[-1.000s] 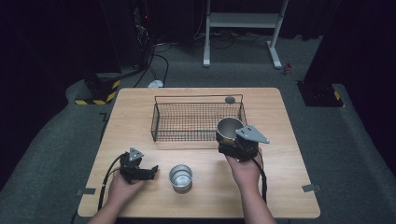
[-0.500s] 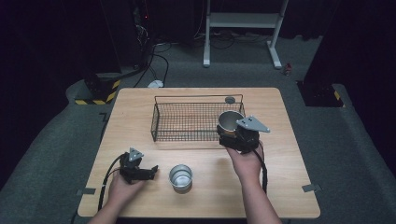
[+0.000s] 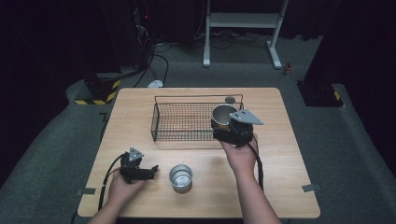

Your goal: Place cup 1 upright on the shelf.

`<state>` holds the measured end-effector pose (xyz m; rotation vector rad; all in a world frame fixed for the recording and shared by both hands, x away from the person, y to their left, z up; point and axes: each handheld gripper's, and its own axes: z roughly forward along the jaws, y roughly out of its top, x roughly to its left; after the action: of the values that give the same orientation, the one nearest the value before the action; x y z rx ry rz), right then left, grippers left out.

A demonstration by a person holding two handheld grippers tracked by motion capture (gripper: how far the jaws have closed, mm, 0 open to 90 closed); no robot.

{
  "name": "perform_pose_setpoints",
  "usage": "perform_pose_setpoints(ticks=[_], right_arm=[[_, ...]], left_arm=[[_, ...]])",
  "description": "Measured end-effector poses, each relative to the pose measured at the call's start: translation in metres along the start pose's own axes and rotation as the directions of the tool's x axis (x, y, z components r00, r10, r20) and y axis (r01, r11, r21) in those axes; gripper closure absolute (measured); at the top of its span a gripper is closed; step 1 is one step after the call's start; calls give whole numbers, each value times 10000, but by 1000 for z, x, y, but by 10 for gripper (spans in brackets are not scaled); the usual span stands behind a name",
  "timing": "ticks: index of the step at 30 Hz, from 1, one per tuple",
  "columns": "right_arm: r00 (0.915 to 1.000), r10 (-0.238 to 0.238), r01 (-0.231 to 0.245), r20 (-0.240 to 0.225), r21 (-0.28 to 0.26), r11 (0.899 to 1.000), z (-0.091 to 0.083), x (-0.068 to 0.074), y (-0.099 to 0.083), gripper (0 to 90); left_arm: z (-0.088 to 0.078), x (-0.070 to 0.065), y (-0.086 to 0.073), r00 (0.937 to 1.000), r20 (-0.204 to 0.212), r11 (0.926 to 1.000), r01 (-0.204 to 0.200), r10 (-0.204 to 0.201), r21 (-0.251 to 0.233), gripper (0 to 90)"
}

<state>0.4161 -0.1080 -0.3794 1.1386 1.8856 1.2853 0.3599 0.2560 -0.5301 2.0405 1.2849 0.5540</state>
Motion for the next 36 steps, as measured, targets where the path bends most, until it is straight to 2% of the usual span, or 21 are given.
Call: perform_pose_setpoints(ticks=[4,12,18,28,36], right_arm=[[10000,81,-81,-14,-22,10000,8,2,6,135],[9998,-209,209,22,-42,9998,24,5,14,135],[9999,-169,169,17,-53,9998,36,4,17,135],[9995,61,-71,313,310,9995,65,-9,10,134],[9986,39,-62,520,448,9990,86,-13,12,135]], left_arm=[[0,0,0,10000,-16,10000,27,-27,-6,50],[0,0,0,10000,-11,10000,17,-17,-13,50],[0,0,0,10000,-33,10000,72,-72,59,36],[0,1,0,9999,-95,9999,95,-94,129,6],[0,2,0,10000,-39,9999,53,-52,147,3]])
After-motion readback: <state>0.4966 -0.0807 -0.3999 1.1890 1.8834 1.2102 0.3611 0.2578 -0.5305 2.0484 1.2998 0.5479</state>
